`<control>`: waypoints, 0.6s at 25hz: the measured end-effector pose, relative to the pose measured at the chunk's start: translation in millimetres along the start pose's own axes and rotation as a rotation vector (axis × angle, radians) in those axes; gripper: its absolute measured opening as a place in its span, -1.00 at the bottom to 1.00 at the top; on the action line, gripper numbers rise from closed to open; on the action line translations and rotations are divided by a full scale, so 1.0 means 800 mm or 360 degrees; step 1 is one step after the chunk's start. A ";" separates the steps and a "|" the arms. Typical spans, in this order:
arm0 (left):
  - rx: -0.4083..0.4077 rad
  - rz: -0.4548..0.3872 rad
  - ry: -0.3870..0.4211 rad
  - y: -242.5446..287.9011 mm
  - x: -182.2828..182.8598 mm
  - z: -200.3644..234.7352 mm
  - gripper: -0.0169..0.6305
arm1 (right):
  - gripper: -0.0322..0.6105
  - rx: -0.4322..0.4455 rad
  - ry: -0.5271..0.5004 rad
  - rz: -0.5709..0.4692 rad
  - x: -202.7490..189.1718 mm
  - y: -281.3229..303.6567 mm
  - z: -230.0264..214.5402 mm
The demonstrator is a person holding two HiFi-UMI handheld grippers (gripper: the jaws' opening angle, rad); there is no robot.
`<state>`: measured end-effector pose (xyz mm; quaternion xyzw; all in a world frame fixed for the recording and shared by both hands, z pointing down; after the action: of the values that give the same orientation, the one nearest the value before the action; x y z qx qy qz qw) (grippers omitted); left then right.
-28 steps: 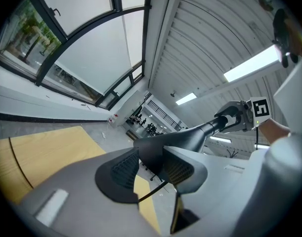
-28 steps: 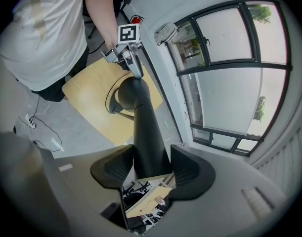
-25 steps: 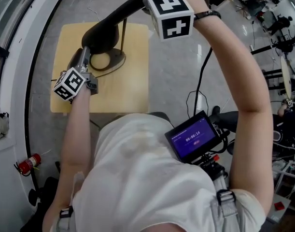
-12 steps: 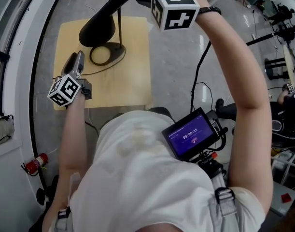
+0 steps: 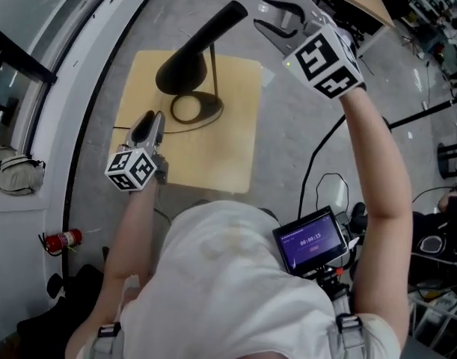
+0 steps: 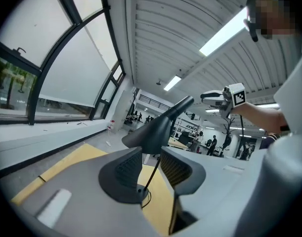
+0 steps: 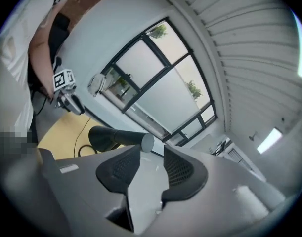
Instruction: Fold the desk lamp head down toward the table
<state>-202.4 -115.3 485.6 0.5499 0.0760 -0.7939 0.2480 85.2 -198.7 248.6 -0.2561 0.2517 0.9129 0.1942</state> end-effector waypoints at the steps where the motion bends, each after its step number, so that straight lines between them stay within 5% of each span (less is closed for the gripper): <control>1: 0.0000 0.0003 0.0029 -0.004 -0.002 -0.008 -0.61 | -0.46 -0.0013 0.0126 -0.0037 -0.012 -0.007 0.000; 7: 0.0003 -0.0027 0.0107 -0.029 -0.013 -0.047 -0.74 | -0.86 0.0021 0.0800 -0.0204 -0.097 -0.035 0.042; 15: 0.0001 0.0003 0.0095 -0.039 -0.046 -0.104 -0.93 | -0.86 0.0221 0.1125 -0.0235 -0.195 -0.073 0.160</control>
<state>-137.5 -44.2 482.1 0.5734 0.0826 -0.7770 0.2462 189.9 -115.9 411.3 -0.5594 0.3454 0.7323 0.1775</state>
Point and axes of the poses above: the fingertips, and each gripper's own axes: y forward along the fingers, z to its left, x out of its top, the point moved 6 cm from there along -y, backward along the fingers, and after that the axes turned 1 degree about z, right-handed, at the moved point
